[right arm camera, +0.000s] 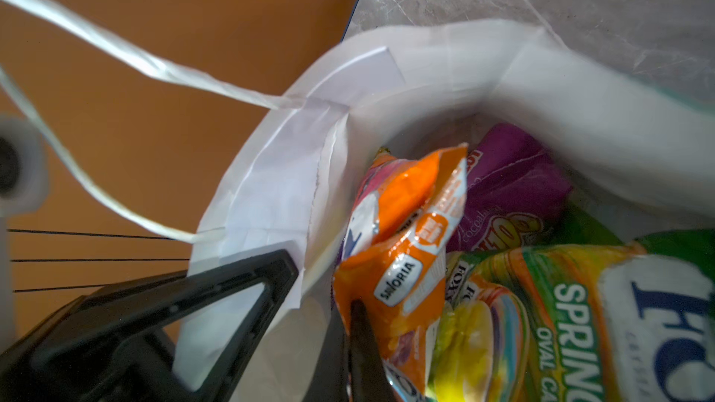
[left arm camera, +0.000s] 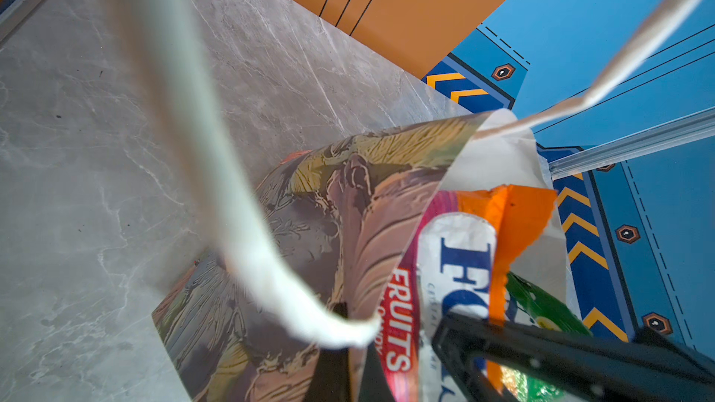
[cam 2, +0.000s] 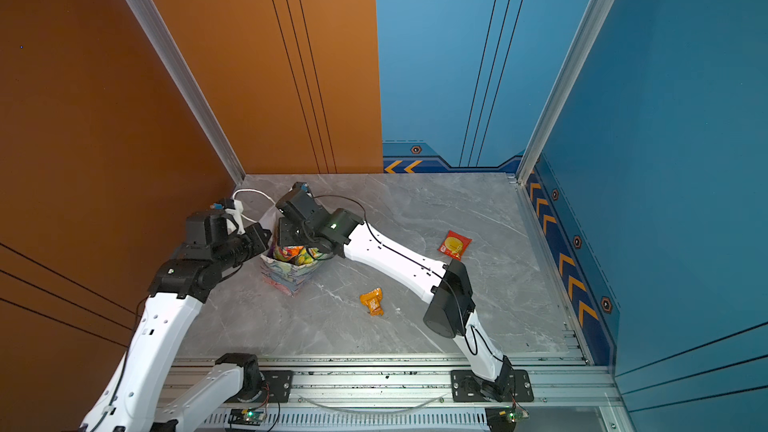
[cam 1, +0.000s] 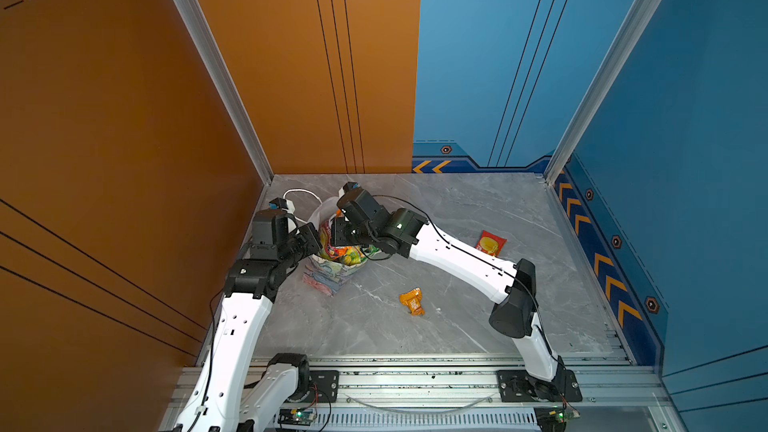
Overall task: Place the snacks into the paper bag
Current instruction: Place the snack in the paper bag.
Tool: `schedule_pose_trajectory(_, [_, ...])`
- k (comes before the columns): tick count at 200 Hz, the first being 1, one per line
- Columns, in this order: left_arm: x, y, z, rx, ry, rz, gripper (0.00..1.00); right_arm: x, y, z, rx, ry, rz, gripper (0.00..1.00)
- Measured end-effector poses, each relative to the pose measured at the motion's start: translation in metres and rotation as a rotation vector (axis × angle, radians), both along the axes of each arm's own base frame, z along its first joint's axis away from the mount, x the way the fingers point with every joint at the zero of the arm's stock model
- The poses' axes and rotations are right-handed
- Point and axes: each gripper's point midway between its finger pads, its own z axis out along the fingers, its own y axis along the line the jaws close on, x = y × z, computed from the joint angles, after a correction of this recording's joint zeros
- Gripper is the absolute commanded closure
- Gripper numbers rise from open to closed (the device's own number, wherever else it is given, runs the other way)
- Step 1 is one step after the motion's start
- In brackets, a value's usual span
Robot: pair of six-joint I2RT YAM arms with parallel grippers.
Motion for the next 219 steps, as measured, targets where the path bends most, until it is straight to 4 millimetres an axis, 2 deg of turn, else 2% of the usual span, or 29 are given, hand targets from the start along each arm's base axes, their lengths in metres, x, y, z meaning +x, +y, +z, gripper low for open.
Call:
schedule_pose_trajectory(72, [0.0,0.0,0.0,0.0,-0.001,0.002,1.0,0.013,0.026,-0.012,0.022,-0.01,0.0,1.0])
schedule_pose_trajectory(140, [0.0,0.0,0.0,0.0,-0.001,0.002,1.0,0.014,0.027,-0.018,0.014,-0.008,-0.003,1.0])
schedule_pose_trajectory(188, [0.001,0.002,0.0,-0.002,-0.001,0.009,1.0,0.015,0.026,-0.016,0.008,-0.023,-0.007,0.73])
schedule_pose_trajectory(219, [0.001,0.003,-0.002,-0.004,-0.004,0.014,1.0,0.011,0.018,-0.003,0.009,-0.042,-0.005,0.59])
